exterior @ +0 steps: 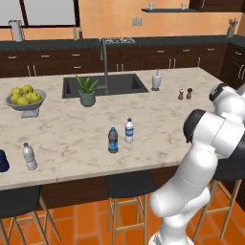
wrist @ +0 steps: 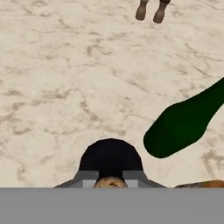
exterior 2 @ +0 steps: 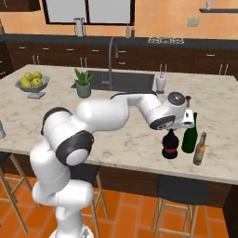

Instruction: Move the plastic bottles in the middle to the plastics group, and the glass bottles in the middle to the glass group.

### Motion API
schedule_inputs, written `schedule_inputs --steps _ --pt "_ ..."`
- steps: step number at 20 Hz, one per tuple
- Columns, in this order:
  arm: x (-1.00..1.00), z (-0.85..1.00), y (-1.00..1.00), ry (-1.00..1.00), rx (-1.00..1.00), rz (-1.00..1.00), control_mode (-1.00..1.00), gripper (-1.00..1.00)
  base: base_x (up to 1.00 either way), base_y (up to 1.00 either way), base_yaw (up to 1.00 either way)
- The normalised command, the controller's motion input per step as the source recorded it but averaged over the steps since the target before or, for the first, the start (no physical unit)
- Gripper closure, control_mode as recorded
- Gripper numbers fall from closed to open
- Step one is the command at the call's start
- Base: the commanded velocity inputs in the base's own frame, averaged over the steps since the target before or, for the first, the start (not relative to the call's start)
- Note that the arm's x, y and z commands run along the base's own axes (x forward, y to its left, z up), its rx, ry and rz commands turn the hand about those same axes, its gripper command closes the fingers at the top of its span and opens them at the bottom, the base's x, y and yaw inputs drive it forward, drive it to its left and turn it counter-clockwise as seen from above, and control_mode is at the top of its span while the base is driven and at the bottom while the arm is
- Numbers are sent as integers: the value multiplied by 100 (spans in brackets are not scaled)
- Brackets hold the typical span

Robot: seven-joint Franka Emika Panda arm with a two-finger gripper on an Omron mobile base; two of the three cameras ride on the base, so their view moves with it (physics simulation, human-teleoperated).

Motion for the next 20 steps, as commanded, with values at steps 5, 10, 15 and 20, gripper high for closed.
schedule_inputs --steps 5,10,15,20 --pt "31 -35 -16 2 -1 0 -100 100 0 0 0" --pt "18 -42 -16 7 -1 0 -100 100 0 0 0" --pt "-1 -40 1 10 -2 0 -100 -100 0 0 0" --pt "-8 0 10 1 0 0 -100 -100 0 0 0"
